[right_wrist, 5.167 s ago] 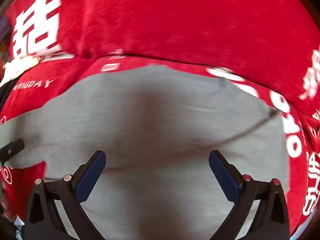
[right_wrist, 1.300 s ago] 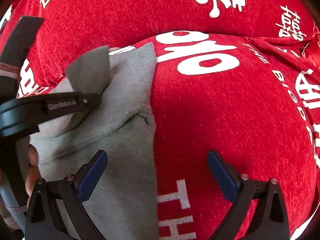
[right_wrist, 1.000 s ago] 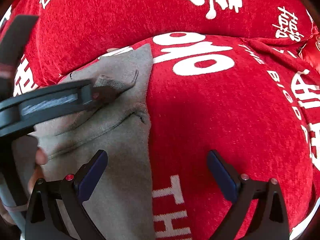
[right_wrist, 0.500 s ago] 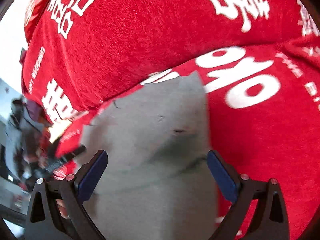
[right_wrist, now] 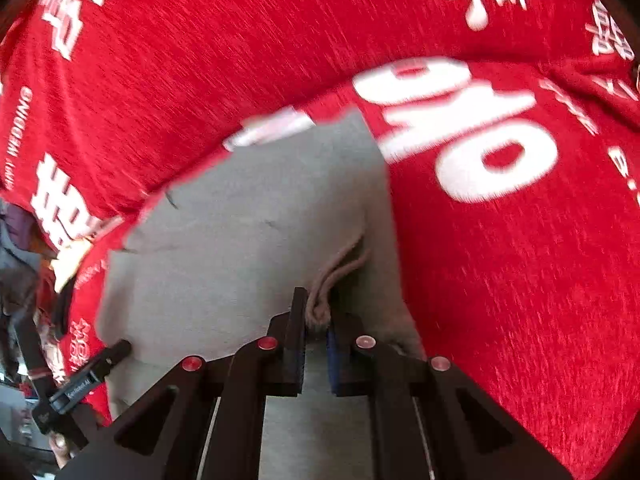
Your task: Fold small clothes
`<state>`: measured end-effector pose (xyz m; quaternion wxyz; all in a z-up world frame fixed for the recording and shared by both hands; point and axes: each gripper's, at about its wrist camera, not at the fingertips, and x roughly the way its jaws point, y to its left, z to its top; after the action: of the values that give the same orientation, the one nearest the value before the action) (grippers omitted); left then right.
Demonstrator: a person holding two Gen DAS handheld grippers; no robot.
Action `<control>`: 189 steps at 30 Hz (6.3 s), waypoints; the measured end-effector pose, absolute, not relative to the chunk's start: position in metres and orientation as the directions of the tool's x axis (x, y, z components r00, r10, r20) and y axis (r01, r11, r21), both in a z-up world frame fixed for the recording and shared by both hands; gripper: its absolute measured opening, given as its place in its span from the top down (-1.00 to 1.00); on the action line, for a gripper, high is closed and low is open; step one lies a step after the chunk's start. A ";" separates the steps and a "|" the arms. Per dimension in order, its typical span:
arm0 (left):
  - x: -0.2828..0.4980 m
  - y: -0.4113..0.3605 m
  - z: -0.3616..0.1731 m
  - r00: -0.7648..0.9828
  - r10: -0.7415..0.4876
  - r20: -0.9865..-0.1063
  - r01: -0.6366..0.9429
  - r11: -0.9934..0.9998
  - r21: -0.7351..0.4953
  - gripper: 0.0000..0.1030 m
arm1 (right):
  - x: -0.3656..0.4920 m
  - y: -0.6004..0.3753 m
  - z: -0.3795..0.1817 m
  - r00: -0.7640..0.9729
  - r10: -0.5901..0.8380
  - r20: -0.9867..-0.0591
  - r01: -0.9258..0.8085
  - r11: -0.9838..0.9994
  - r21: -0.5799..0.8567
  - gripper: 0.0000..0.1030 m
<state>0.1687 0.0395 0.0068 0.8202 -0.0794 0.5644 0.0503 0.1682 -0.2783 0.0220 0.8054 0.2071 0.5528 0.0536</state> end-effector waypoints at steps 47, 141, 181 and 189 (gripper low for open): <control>0.109 0.012 0.012 0.395 0.045 -0.918 -0.091 0.996 0.009 -1.00 | 0.092 -0.175 0.035 0.412 0.026 -0.911 -0.196 0.979 -0.061 -0.53; -0.058 0.077 -0.019 0.221 -0.212 -0.952 -0.303 0.913 -0.274 -1.00 | -0.094 -0.283 -0.009 0.298 0.408 -0.863 -0.022 0.907 0.421 -0.42; -0.040 0.079 0.014 0.392 -0.419 -0.819 -0.163 0.845 -0.510 0.09 | -0.055 -0.268 0.007 0.383 0.535 -0.753 -0.232 0.845 0.482 -0.04; -0.053 0.071 0.048 0.432 -0.411 -0.802 -0.085 0.868 -0.490 0.77 | -0.076 -0.257 0.038 0.354 0.636 -0.686 -0.375 0.768 0.519 0.74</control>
<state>-0.0529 0.0709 0.0484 0.8124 -0.2369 0.5232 -0.1005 -0.0758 -0.2575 0.0375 0.8111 0.1376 0.4755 0.3115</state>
